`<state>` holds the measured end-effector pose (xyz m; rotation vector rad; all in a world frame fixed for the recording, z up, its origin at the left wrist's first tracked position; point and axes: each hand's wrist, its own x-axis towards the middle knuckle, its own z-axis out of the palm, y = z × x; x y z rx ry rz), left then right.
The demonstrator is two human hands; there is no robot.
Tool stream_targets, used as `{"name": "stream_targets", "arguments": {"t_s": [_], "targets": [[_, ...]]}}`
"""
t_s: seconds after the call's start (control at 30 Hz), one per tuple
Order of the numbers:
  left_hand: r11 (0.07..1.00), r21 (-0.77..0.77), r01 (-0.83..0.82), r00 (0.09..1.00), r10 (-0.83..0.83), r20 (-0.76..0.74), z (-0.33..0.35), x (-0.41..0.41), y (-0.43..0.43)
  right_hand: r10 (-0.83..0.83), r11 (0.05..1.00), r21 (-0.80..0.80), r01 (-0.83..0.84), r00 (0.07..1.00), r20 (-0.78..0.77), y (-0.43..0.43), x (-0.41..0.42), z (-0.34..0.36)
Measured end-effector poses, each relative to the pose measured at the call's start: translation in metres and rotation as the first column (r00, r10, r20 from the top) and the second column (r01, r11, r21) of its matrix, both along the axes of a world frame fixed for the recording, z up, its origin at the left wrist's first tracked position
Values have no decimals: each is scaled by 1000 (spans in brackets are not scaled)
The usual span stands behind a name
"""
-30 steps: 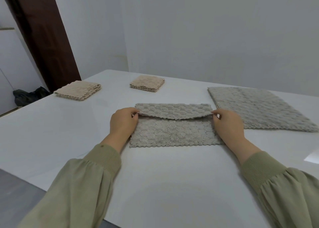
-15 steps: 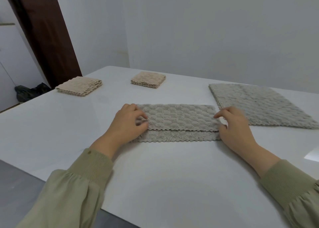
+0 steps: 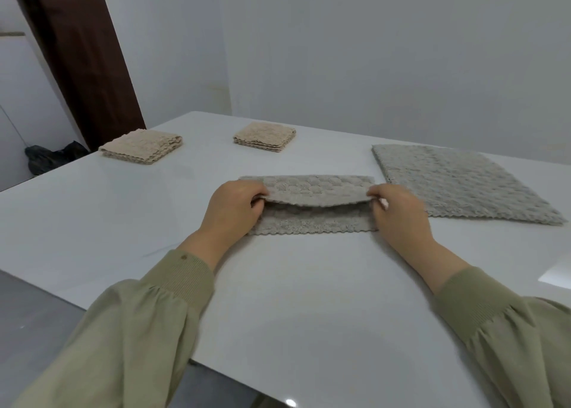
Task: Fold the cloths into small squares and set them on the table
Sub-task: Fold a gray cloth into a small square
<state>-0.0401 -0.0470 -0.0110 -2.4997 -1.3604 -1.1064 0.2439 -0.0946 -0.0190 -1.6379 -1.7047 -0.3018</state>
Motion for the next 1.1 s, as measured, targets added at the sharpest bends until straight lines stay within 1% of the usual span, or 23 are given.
{"name": "stream_targets", "arguments": {"t_s": [0.03, 0.07, 0.1, 0.17, 0.2, 0.27, 0.37, 0.47, 0.57, 0.63, 0.7, 0.77, 0.8, 0.9, 0.97, 1.1], "targets": [[998, 53, 33, 999, -32, -8, 1, -2, -4, 13, 998, 58, -13, 1000, 8, -4, 3, 1], [996, 70, 62, 998, -60, -32, 1, -5, -6, 35, 997, 65, -37, 999, 34, -7, 7, 1], [996, 34, 88, 994, -86, -64, 0, -7, -8, 68, 997, 33, -71, 995, 73, -10, 11, 0], [985, -133, 106, 986, -122, -116, -1, -11, -13, 138, 988, -85, -129, 984, 109, -14, 17, -6], [973, -208, 97, 983, -127, -133, -2, -12, -15, 140, 984, -125, -128, 985, 97, -15, 19, -9], [959, -274, 72, 986, -109, -122, -1, -14, -16, 85, 988, -137, -76, 994, 62, -16, 21, -11], [950, -313, 4, 998, -25, -61, 4, -18, -17, -38, 988, -149, 32, 999, -39, -19, 21, -8], [905, -419, -79, 996, 88, 1, 9, -24, -19, -123, 970, -223, 95, 985, -118, -21, 22, 0], [827, -561, -39, 988, 115, 100, 13, -30, -22, -97, 972, -232, 36, 961, -260, -22, 21, 1], [785, -619, -8, 980, 130, 153, 15, -30, -23, -74, 968, -250, -17, 934, -350, -23, 20, 0], [744, -667, 34, 951, 181, 251, 16, -28, -24, -76, 961, -271, -53, 893, -443, -24, 18, 2], [733, -679, 46, 915, 242, 324, 17, -25, -24, -77, 963, -261, -70, 854, -515, -24, 18, 5], [735, -676, 41, 901, 265, 343, 17, -25, -24, -77, 964, -256, -70, 849, -523, -24, 18, 5], [745, -667, 35, 891, 278, 358, 16, -24, -23, -95, 963, -266, -43, 868, -487, -21, 19, 3], [748, -663, 29, 893, 278, 354, 14, -25, -21, -110, 965, -262, -26, 864, -492, -20, 20, 2], [756, -651, 72, 830, 316, 459, 14, -27, -19, -78, 988, -152, -6, 835, -544, -20, 20, 3]]}}
